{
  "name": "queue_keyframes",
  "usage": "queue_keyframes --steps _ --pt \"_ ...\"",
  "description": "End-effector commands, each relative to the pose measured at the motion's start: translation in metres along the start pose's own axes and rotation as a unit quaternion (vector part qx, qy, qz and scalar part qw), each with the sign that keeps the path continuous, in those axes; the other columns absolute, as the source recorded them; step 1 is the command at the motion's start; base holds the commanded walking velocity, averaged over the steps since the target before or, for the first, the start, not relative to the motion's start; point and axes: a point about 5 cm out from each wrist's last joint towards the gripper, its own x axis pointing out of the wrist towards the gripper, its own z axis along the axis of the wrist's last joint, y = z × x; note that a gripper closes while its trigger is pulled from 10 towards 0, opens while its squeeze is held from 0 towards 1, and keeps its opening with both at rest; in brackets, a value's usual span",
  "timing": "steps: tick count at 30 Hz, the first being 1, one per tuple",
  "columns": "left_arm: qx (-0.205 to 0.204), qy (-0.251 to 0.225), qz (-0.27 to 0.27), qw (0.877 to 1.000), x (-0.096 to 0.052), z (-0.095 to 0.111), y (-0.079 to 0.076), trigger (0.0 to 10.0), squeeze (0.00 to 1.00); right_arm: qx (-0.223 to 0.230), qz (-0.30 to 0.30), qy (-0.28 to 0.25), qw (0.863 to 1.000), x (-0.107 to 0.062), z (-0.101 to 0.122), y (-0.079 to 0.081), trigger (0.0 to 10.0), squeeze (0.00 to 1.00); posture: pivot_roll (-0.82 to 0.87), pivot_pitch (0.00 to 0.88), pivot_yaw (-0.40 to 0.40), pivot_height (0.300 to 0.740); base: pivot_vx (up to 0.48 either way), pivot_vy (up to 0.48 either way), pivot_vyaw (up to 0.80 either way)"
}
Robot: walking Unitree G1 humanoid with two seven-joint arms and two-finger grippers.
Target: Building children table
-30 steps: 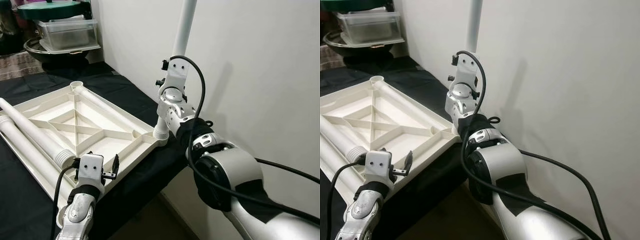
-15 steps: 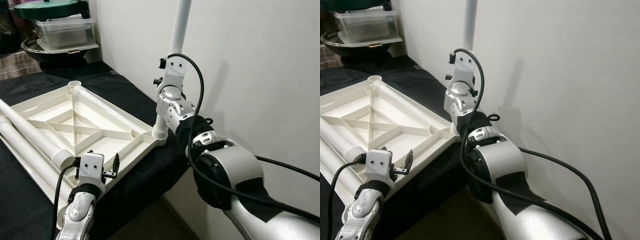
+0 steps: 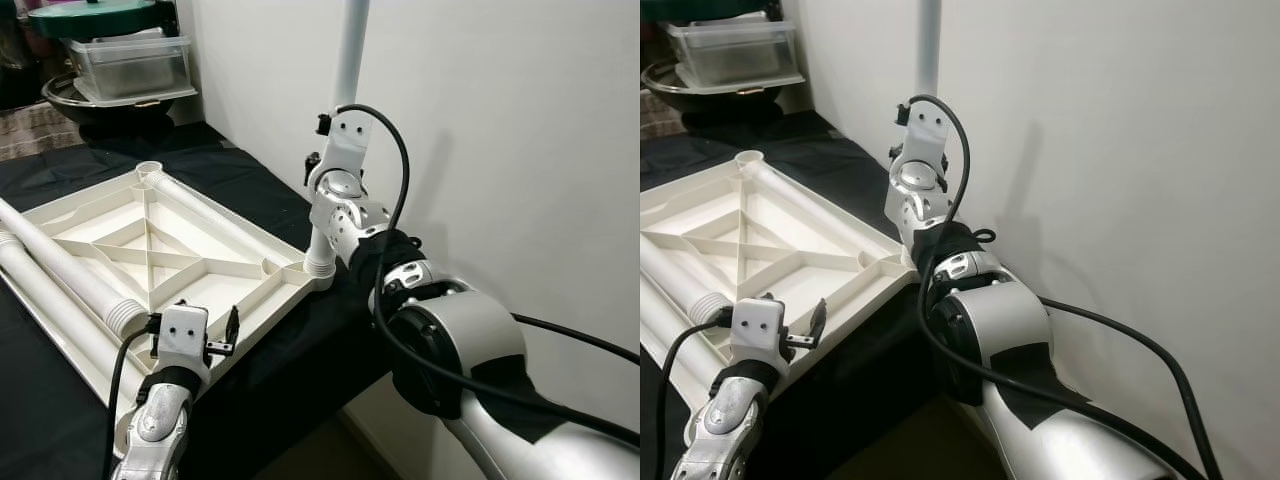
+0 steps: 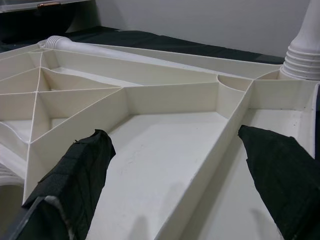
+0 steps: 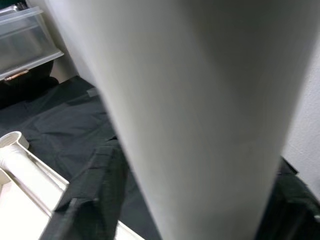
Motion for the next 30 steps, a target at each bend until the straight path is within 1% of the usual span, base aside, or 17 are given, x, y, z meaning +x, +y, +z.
queue_keyframes --steps 1,8,10,12,13,14,16,18,20,21,22,23,24,25,27,28,30 --pt "0.002 0.012 -0.007 1.000 -0.002 -0.006 -0.002 10.0 0.00 0.012 0.035 -0.025 0.999 -0.005 0.013 0.016 10.0 1.00 0.02 0.000 -0.123 0.740 0.000 0.000 0.00" --pt "0.003 0.012 -0.007 1.000 -0.002 -0.006 -0.003 10.0 0.00 0.012 0.053 -0.054 0.997 -0.006 0.026 0.017 10.0 1.00 0.02 0.000 -0.122 0.740 0.000 0.000 0.00" --pt "0.003 0.012 -0.007 1.000 -0.002 -0.006 -0.002 10.0 0.00 0.007 0.058 -0.064 0.996 -0.005 0.031 0.014 10.0 1.00 0.02 0.000 -0.122 0.740 0.000 0.000 0.00" --pt "0.003 0.013 -0.006 1.000 -0.003 -0.007 -0.001 10.0 0.00 -0.001 0.065 -0.083 0.994 -0.003 0.040 0.005 10.0 1.00 0.01 0.000 -0.117 0.740 0.000 0.000 0.00" --pt "0.002 0.013 -0.007 1.000 -0.003 -0.007 -0.002 10.0 0.00 -0.016 0.071 -0.092 0.993 0.000 0.047 -0.004 10.0 1.00 0.01 0.000 -0.117 0.740 0.000 0.000 0.00" --pt "0.002 0.013 -0.007 1.000 -0.003 -0.007 -0.002 10.0 0.00 -0.019 0.073 -0.093 0.993 0.000 0.048 -0.006 10.0 1.00 0.01 0.000 -0.117 0.740 0.000 0.000 0.00" --pt "0.002 0.013 -0.008 1.000 -0.002 -0.007 -0.002 10.0 0.00 -0.033 0.077 -0.098 0.992 0.003 0.052 -0.017 10.0 1.00 0.01 0.000 -0.111 0.740 0.000 0.000 0.00" --pt "0.002 0.013 -0.009 1.000 -0.002 -0.007 -0.002 10.0 0.00 -0.046 0.081 -0.102 0.990 0.005 0.055 -0.024 10.0 1.00 0.01 0.000 -0.112 0.740 0.000 0.000 0.00" --pt "0.003 0.013 -0.009 1.000 -0.002 -0.007 -0.002 10.0 0.00 -0.051 0.083 -0.104 0.990 0.006 0.055 -0.026 10.0 1.00 0.01 0.000 -0.111 0.740 0.000 0.000 0.00" --pt "0.003 0.012 -0.009 1.000 -0.001 -0.007 -0.001 10.0 0.00 -0.071 0.086 -0.105 0.988 0.008 0.061 -0.038 10.0 1.00 0.01 0.000 -0.109 0.740 0.000 0.000 0.00" --pt "0.003 0.012 -0.009 1.000 -0.001 -0.007 0.000 10.0 0.00 -0.080 0.087 -0.104 0.988 0.009 0.064 -0.043 10.0 1.00 0.01 0.000 -0.109 0.740 0.000 0.000 0.00" --pt "0.003 0.012 -0.009 1.000 -0.001 -0.007 0.000 10.0 0.00 -0.080 0.087 -0.104 0.988 0.009 0.064 -0.043 10.0 1.00 0.01 0.000 -0.109 0.740 0.000 0.000 0.00" --pt "0.004 0.012 -0.009 1.000 -0.001 -0.007 0.000 10.0 0.00 -0.093 0.094 -0.104 0.986 0.009 0.066 -0.046 10.0 1.00 0.01 0.000 -0.105 0.740 0.000 0.000 0.00" --pt "0.004 0.013 -0.010 1.000 -0.001 -0.007 0.000 10.0 0.00 -0.114 0.108 -0.100 0.983 0.010 0.069 -0.050 10.0 0.87 0.01 0.000 -0.102 0.740 0.000 0.000 0.00" --pt "0.004 0.013 -0.011 1.000 -0.001 -0.007 -0.001 10.0 0.00 -0.121 0.112 -0.098 0.981 0.010 0.070 -0.053 10.0 0.87 0.01 0.000 -0.102 0.740 0.000 0.000 0.00" --pt "0.005 0.013 -0.013 1.000 -0.002 -0.007 -0.001 10.0 0.00 -0.132 0.118 -0.095 0.980 0.011 0.072 -0.057 10.0 0.00 0.02 0.000 -0.101 0.740 0.000 0.000 0.00" --pt "0.005 0.013 -0.013 1.000 -0.002 -0.007 -0.001 10.0 0.00 -0.134 0.120 -0.095 0.979 0.011 0.072 -0.058 10.0 0.00 0.02 0.000 -0.101 0.740 0.000 0.000 0.00"
